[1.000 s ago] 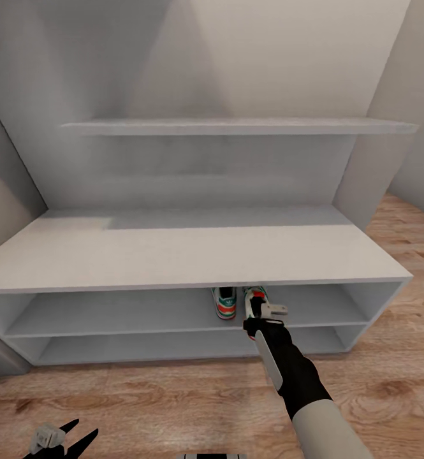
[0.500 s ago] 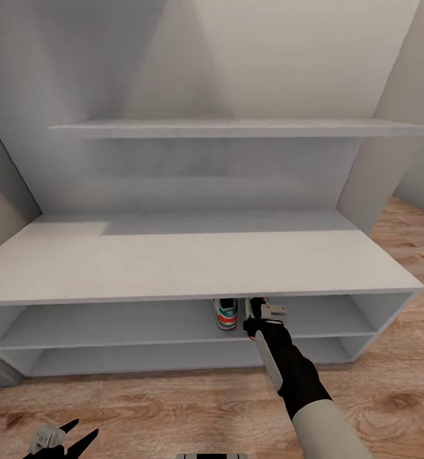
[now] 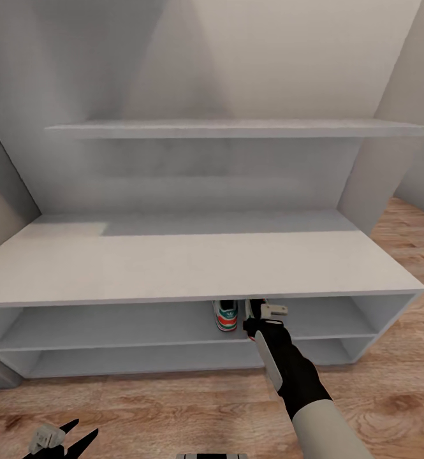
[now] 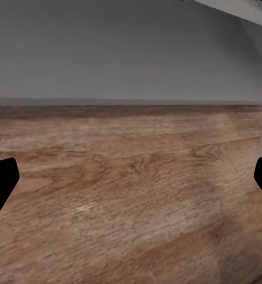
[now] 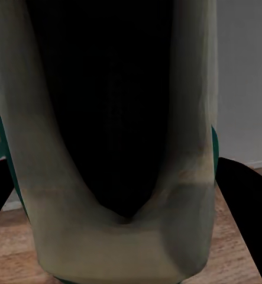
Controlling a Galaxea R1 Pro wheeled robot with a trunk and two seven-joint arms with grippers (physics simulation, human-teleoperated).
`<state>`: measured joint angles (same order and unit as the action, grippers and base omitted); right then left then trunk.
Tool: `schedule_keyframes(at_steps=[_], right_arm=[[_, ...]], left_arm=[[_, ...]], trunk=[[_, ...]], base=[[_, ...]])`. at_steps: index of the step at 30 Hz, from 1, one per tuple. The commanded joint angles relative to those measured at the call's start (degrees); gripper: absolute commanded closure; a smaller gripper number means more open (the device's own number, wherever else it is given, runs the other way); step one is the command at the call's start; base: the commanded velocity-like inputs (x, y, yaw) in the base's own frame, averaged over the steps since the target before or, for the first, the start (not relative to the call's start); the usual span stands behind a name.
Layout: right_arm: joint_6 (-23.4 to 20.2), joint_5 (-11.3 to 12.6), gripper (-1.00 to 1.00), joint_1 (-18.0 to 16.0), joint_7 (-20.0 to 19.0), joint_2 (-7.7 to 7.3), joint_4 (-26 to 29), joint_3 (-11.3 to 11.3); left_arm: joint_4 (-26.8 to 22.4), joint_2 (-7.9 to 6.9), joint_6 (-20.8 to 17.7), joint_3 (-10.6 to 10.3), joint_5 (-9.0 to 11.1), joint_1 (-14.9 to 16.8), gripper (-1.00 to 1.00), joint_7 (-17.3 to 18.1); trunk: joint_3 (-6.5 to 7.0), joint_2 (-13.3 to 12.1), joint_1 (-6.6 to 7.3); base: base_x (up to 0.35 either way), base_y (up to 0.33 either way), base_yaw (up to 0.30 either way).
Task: Pick up the two gym shoes and the two sandals from the corridor floor and place them onto the hallstand (shoe rack) in the corridor, making sure they are on the rack and not on the floor. Arrange them so the two gym shoes are next to each other and the two sandals are next to each other.
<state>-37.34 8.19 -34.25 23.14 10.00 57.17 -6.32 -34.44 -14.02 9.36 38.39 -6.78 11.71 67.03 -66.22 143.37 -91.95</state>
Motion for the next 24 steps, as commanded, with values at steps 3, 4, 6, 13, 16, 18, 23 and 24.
schedule_keyframes(at_steps=[3, 4, 6, 13, 16, 18, 23, 24], right_arm=[[-0.1, 0.6, 1.00, 0.0, 0.5, 0.00, 0.1, -0.1], [-0.1, 0.6, 1.00, 0.0, 0.5, 0.00, 0.1, -0.1], [-0.1, 0.6, 1.00, 0.0, 0.5, 0.00, 0.1, -0.1], [-0.1, 0.6, 1.00, 0.0, 0.5, 0.00, 0.1, -0.1], [-0.1, 0.6, 1.00, 0.0, 0.5, 0.00, 0.1, -0.1], [-0.1, 0.6, 1.00, 0.0, 0.5, 0.00, 0.1, -0.1], [-0.1, 0.6, 1.00, 0.0, 0.5, 0.00, 0.1, -0.1], [-0.1, 0.6, 1.00, 0.0, 0.5, 0.00, 0.1, -0.1]], left_arm=[[0.0, 0.05, 0.5, 0.4, -0.6, 0.1, -1.00, 0.2], [0.0, 0.05, 0.5, 0.4, -0.6, 0.1, -1.00, 0.2], [0.0, 0.05, 0.5, 0.4, -0.6, 0.1, -1.00, 0.2], [0.0, 0.05, 0.5, 0.4, -0.6, 0.1, -1.00, 0.2], [0.0, 0.05, 0.5, 0.4, -0.6, 0.1, -1.00, 0.2], [0.0, 0.05, 0.5, 0.4, -0.6, 0.1, -1.00, 0.2], [0.0, 0.05, 0.6, 0.4, -0.6, 0.1, -1.00, 0.2], [0.0, 0.05, 0.6, 0.4, -0.6, 0.1, -1.00, 0.2]], trunk=[[-0.05, 0.0, 0.00], [-0.05, 0.0, 0.00], [-0.05, 0.0, 0.00], [-0.05, 0.0, 0.00], [-0.05, 0.0, 0.00], [-0.05, 0.0, 0.00], [-0.05, 0.0, 0.00], [-0.05, 0.0, 0.00]], base=[[0.170, 0.000, 0.000], [0.095, 0.000, 0.000], [0.050, 0.000, 0.000], [0.011, 0.000, 0.000], [0.057, 0.000, 0.000], [0.160, 0.000, 0.000], [0.061, 0.000, 0.000], [0.016, 0.000, 0.000]])
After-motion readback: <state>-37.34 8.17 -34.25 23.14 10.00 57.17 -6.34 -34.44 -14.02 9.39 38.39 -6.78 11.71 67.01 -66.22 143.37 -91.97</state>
